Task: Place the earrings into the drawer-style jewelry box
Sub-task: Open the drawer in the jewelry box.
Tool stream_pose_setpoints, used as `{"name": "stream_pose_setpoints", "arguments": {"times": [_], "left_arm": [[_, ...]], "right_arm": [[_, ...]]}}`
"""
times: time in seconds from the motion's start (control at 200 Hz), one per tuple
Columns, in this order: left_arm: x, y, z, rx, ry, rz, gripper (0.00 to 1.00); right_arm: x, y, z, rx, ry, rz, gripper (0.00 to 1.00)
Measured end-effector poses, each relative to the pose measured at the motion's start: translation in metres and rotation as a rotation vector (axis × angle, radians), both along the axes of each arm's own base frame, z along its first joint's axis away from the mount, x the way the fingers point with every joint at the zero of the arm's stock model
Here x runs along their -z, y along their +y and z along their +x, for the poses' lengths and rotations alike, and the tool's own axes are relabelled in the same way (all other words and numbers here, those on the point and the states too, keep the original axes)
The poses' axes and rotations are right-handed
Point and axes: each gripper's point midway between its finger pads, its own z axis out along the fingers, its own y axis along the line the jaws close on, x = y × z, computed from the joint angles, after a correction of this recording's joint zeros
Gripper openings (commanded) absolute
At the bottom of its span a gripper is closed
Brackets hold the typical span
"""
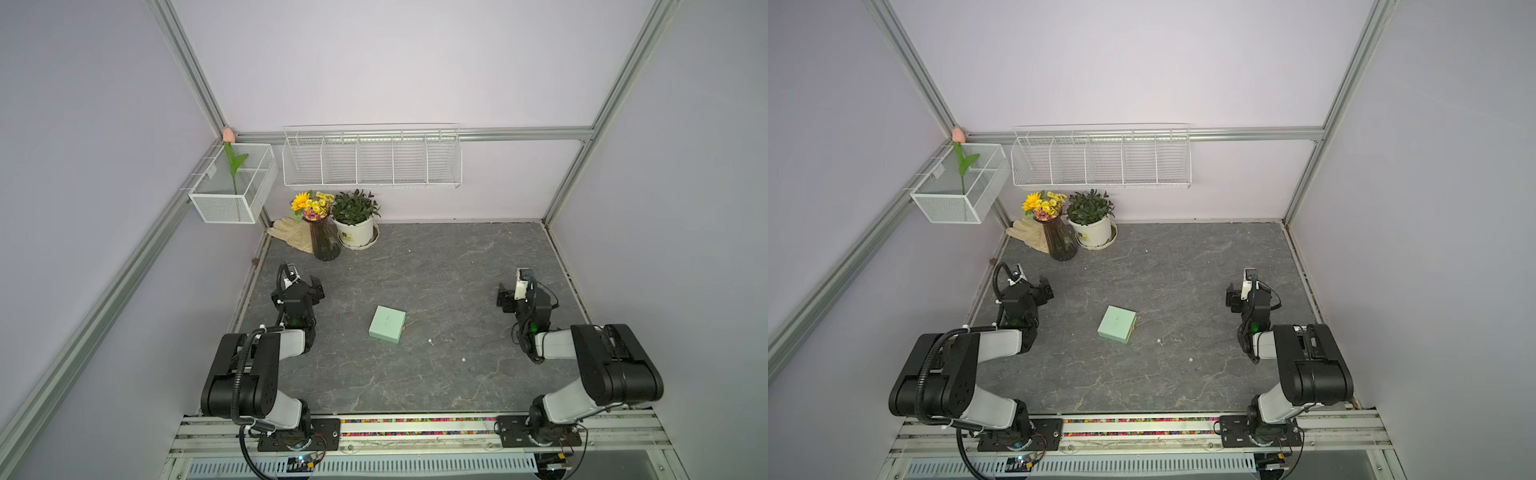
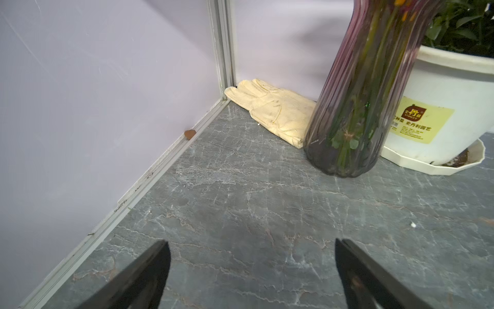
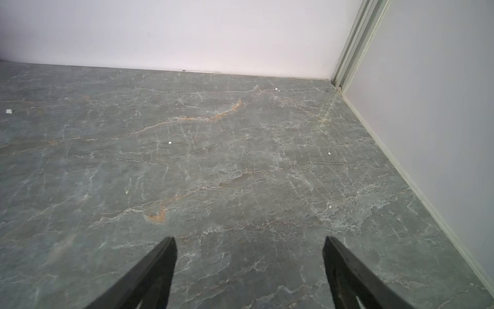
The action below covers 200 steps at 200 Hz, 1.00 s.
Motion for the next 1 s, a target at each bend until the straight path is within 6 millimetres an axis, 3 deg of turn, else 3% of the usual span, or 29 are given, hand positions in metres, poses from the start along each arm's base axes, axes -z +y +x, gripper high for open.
{"name": "stream_pose_setpoints", "arguments": {"times": [0.81, 0.905, 1.0], "left_arm": [[-0.001, -0.002, 0.0, 0.016, -0.001, 0.007, 0.99], [-0.012, -0.008, -0.007, 0.034, 0.011, 0.023, 1.0], [-0.047, -0.019, -0.013, 0.043, -0.031, 0.018, 0.99]], "right_arm": [[-0.001, -0.002, -0.001, 0.006, -0.005, 0.0, 0.89], [-0.005, -0.004, -0.009, 0.014, -0.02, -0.001, 0.88], [-0.023, -0.006, -0.018, 0.031, -0.056, 0.003, 0.89]]}}
